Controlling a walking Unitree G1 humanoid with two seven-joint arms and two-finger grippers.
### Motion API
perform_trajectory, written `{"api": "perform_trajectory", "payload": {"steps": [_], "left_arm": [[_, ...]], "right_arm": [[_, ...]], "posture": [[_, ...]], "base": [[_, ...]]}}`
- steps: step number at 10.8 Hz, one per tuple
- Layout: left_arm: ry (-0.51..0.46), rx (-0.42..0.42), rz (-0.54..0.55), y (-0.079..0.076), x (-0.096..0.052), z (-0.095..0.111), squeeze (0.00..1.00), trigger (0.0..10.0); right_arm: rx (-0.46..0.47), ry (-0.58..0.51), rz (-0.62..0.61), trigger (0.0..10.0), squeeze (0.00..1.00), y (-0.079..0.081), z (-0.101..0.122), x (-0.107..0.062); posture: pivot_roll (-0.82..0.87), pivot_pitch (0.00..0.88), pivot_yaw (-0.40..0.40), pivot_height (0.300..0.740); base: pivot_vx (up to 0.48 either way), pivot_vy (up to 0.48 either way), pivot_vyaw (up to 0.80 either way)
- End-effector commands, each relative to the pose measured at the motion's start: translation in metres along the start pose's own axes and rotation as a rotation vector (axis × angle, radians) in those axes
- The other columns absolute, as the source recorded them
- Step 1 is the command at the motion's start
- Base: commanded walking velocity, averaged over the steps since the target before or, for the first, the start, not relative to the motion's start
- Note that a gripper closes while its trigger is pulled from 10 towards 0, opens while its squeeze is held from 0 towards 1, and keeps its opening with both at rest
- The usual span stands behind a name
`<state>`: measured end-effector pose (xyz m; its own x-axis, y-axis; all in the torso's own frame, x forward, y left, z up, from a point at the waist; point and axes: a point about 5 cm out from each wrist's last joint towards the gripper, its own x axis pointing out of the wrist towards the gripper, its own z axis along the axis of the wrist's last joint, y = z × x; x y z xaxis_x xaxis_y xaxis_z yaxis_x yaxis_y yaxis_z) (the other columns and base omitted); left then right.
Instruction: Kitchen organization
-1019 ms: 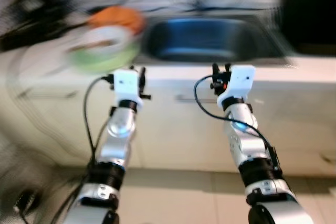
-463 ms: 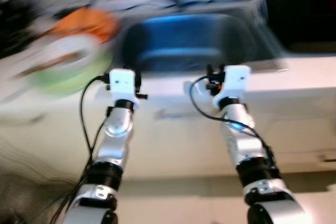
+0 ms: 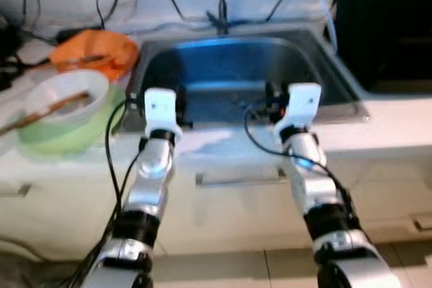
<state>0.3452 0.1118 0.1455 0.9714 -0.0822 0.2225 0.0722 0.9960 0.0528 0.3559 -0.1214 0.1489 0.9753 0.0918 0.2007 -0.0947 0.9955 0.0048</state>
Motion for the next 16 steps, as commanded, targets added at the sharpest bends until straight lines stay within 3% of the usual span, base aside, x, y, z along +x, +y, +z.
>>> {"api": "perform_trajectory", "payload": {"steps": [1,4,14,16], "left_arm": [[-0.02,-0.005,-0.017,-0.0059,0.0002,0.0044,0.0,10.0],[-0.015,-0.014,-0.015,-0.0055,0.0003,0.0044,0.0,10.0],[0.0,-0.001,-0.001,-0.0034,0.0001,0.0022,0.0,10.0],[-0.003,0.011,-0.02,-0.0065,0.0,0.0027,0.0,10.0]], "right_arm": [[-0.004,-0.001,-0.017,10.0,0.0,-0.0063,0.0004,-0.0012],[-0.004,0.001,-0.018,10.0,0.0,-0.0071,-0.0003,-0.0014],[0.003,0.014,-0.008,10.0,0.0,-0.0068,-0.0034,-0.0028],[0.004,0.016,-0.008,10.0,0.0,-0.0069,-0.0037,-0.0027]], "posture": [[0.04,0.0,0.078,0.74],[0.04,0.0,0.076,0.74],[0.04,0.0,0.076,0.74],[0.04,0.0,0.076,0.74]], "base": [[0.0,0.0,0.0],[0.0,0.0,0.0],[0.0,0.368,0.0],[0.0,0.0,0.0]]}}
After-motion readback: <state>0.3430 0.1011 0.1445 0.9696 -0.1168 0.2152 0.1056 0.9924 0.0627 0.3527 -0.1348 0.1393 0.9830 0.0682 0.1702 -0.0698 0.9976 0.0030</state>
